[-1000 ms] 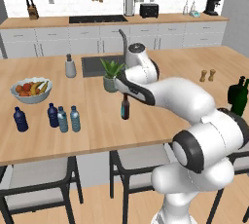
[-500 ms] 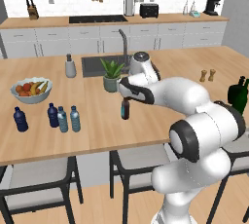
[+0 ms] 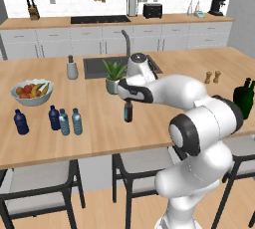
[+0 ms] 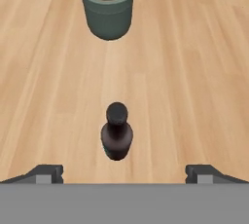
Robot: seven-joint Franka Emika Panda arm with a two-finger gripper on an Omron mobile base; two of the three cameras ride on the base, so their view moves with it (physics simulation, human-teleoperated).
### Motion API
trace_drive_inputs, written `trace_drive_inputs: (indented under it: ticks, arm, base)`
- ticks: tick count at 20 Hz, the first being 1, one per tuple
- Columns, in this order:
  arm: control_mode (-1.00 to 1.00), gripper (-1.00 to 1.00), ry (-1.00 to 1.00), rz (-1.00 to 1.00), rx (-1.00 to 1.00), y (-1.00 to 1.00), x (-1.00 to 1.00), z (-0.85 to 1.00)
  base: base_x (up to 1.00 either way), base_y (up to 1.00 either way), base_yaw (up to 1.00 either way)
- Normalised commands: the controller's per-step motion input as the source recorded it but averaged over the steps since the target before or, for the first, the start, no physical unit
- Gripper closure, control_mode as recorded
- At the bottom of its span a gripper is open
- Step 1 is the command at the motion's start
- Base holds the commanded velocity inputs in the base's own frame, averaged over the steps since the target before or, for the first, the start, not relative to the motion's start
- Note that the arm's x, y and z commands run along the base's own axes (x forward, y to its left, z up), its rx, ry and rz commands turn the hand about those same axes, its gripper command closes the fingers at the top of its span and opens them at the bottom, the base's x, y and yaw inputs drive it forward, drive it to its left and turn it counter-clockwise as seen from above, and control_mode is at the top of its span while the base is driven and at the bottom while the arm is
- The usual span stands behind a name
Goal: Move the plastic bottles in the middle to the plastics group, and the glass bottles in the middle to the glass group.
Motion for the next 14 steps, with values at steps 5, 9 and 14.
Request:
trace_drive_inputs:
  ticks: [5, 9, 14]
  arm:
    - [-1.00, -1.00, 0.04, 0.00, 0.00, 0.04, 0.08, -0.21]
    - [-1.00, -1.00, 0.01, 0.00, 0.00, -0.02, 0.11, -0.23]
    - [-1.00, -1.00, 0.01, 0.00, 0.00, -0.05, 0.26, -0.19]
  base:
    - [0.00, 0.00, 0.00]
    - [0.00, 0.00, 0.00]
    - [0.00, 0.00, 0.00]
